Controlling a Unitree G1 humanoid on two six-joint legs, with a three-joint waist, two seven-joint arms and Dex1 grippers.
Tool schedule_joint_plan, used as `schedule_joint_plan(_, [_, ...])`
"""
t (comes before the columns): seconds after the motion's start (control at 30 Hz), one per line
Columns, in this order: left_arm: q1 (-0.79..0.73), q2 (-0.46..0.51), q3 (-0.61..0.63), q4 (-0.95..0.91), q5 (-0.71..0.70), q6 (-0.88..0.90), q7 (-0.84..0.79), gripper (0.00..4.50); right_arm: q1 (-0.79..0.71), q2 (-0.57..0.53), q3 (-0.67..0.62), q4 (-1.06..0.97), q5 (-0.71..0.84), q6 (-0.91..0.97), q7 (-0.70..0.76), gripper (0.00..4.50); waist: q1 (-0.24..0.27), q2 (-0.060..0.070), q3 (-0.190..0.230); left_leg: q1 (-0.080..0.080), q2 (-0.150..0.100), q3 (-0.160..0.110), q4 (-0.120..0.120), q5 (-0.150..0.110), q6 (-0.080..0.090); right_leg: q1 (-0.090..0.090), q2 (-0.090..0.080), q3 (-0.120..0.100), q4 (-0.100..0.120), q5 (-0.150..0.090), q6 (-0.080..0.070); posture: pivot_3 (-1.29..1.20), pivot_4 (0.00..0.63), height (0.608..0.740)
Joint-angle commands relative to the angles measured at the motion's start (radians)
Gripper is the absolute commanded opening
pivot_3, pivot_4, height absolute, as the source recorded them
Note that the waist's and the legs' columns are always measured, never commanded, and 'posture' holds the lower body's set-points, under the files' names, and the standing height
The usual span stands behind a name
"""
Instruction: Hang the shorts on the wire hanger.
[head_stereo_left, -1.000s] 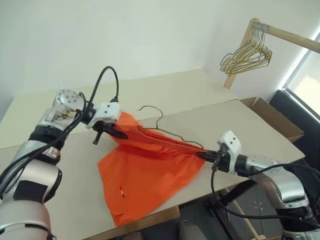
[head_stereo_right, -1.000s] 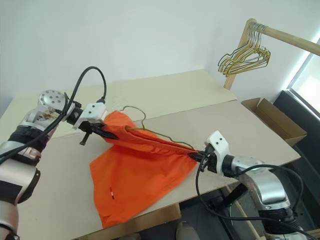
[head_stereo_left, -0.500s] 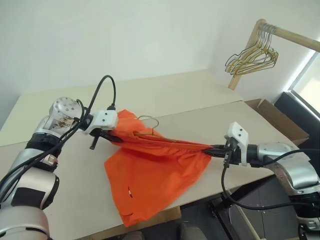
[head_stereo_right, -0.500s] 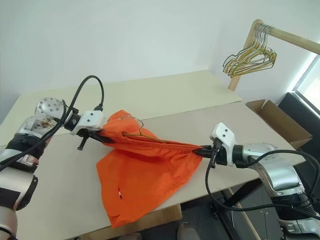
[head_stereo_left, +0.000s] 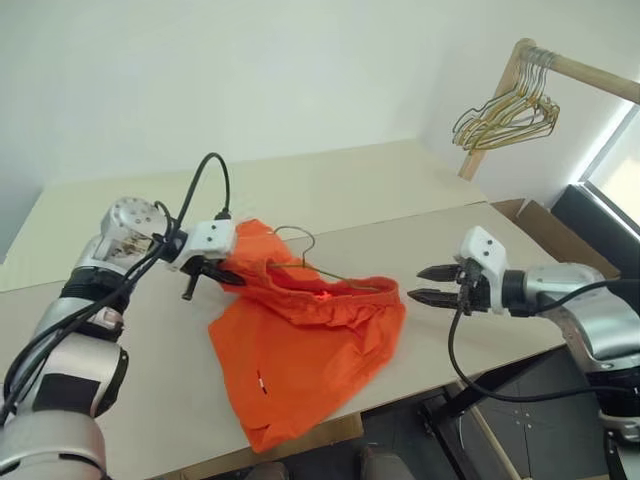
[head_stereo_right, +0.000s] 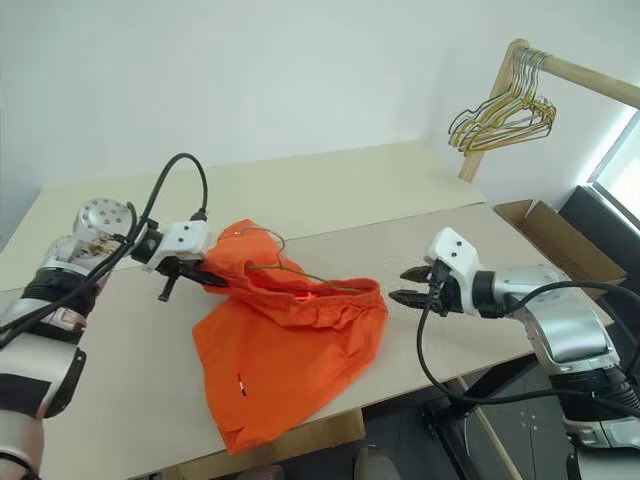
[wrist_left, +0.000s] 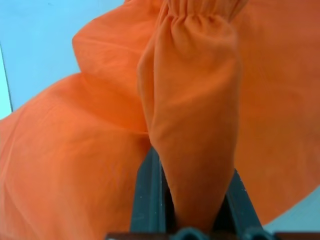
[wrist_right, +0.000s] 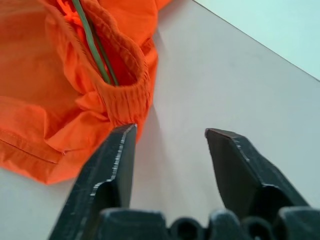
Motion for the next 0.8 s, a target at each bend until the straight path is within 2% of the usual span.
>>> schedule_joint_plan(0.03, [-0.046, -0.013, 0.045, 0.023, 0.01, 0.0, -0.003, 0.0, 0.0, -0.014, -0.043, -0.041, 0.007, 0.0, -0.005, 3.99, -0.001, 0.0, 0.0, 0.0, 0.0, 0.0, 0.0, 0.0, 0.0, 0.0, 0.0, 0.0, 0.0, 0.0, 0.0, -0.09, 0.0, 0.74])
schedule_joint_plan(0.07, [-0.051, -0.018, 0.049, 0.027, 0.012, 0.001, -0.004, 0.0, 0.004, -0.015, -0.049, -0.045, 0.008, -0.002, -0.007, 4.38, -0.002, 0.0, 0.0, 0.0, 0.0, 0.0, 0.0, 0.0, 0.0, 0.0, 0.0, 0.0, 0.0, 0.0, 0.0, -0.09, 0.0, 0.74])
schedule_joint_plan(0.1, [-0.053, -0.022, 0.054, 0.03, 0.015, 0.001, -0.006, 0.0, 0.008, -0.015, -0.054, -0.048, 0.006, -0.005, -0.012, 4.47, -0.002, 0.0, 0.0, 0.0, 0.0, 0.0, 0.0, 0.0, 0.0, 0.0, 0.0, 0.0, 0.0, 0.0, 0.0, -0.09, 0.0, 0.74])
schedule_joint_plan(0.3, [-0.052, -0.042, 0.066, 0.032, 0.027, -0.011, -0.026, 0.0, -0.104, 0.012, -0.118, -0.104, 0.099, 0.065, -0.038, 4.47, -0.005, 0.0, 0.0, 0.0, 0.0, 0.0, 0.0, 0.0, 0.0, 0.0, 0.0, 0.0, 0.0, 0.0, 0.0, -0.1, 0.0, 0.74])
schedule_joint_plan(0.6, [-0.077, -0.055, 0.064, 0.068, 0.067, -0.042, -0.034, 0.0, -0.403, 0.208, 0.151, -0.099, 0.041, 0.211, -0.1, 4.47, -0.031, 0.0, 0.0, -0.001, 0.001, -0.001, 0.0, 0.0, 0.0, -0.001, 0.0, -0.001, 0.0, 0.0, 0.0, -0.11, 0.0, 0.74])
schedule_joint_plan(0.8, [-0.094, -0.052, 0.061, 0.082, 0.109, -0.067, -0.01, 0.0, -0.467, 0.288, 0.268, -0.048, -0.026, 0.226, -0.111, 4.47, -0.034, 0.0, 0.0, -0.005, -0.001, -0.001, 0.0, 0.004, -0.006, -0.006, -0.002, -0.001, 0.001, 0.0, 0.0, -0.1, 0.0, 0.74])
